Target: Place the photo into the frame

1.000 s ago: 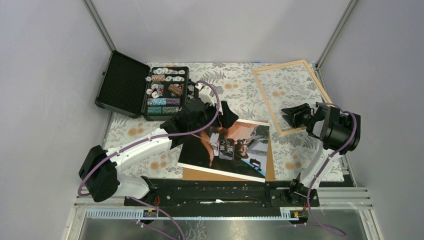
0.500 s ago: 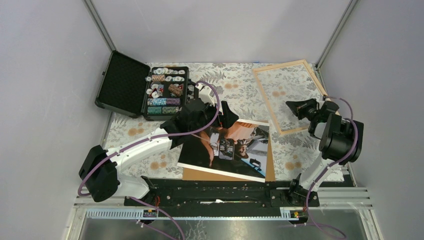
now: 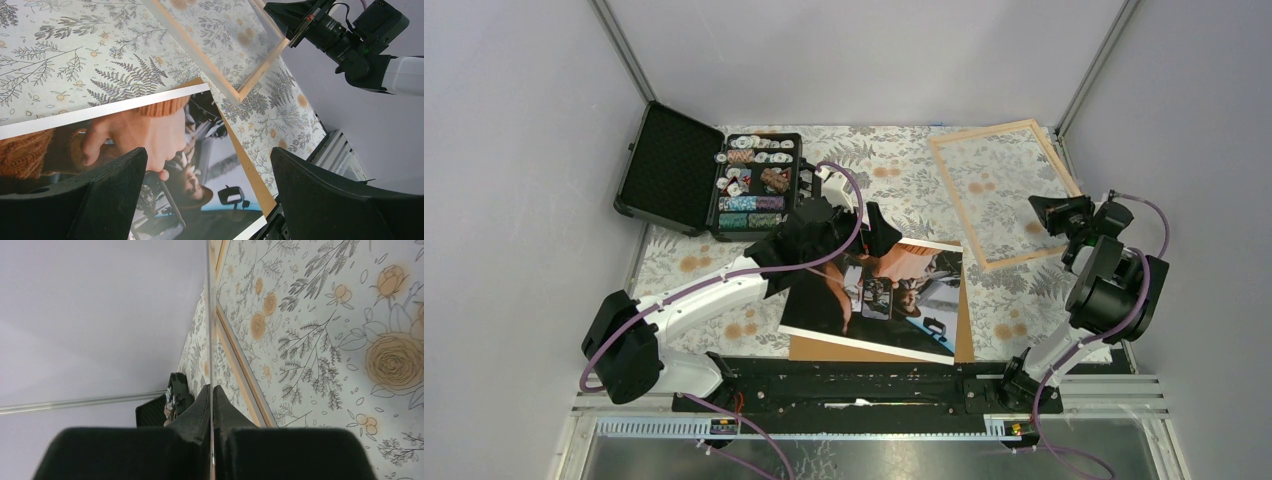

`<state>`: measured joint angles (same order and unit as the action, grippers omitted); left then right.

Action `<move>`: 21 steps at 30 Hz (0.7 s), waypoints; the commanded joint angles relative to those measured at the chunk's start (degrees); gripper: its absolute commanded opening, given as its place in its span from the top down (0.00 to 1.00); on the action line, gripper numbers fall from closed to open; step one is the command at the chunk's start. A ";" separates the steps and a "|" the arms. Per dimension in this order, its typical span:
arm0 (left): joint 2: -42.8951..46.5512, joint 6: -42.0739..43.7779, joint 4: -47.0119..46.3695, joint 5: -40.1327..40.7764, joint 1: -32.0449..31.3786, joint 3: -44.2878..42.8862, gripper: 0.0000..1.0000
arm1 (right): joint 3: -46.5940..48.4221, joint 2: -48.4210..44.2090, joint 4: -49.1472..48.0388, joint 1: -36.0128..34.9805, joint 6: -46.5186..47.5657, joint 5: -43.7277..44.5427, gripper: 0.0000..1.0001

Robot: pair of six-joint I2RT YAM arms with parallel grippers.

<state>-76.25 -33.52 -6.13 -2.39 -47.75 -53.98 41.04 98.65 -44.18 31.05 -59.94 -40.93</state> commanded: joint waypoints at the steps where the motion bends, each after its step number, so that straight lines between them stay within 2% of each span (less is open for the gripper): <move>1: 1.02 -0.39 -3.47 -0.76 -0.22 -1.87 0.01 | 2.62 0.50 -0.99 1.21 1.29 3.47 1.00; 21: -0.04 -0.58 -3.40 -1.36 -0.22 -2.03 0.01 | 2.05 5.32 -4.13 4.44 -7.17 9.36 1.00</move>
<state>-76.25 -34.11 -6.13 -2.87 -47.75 -53.98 41.54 103.39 -45.15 33.30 -62.43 -35.59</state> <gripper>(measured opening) 0.987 0.018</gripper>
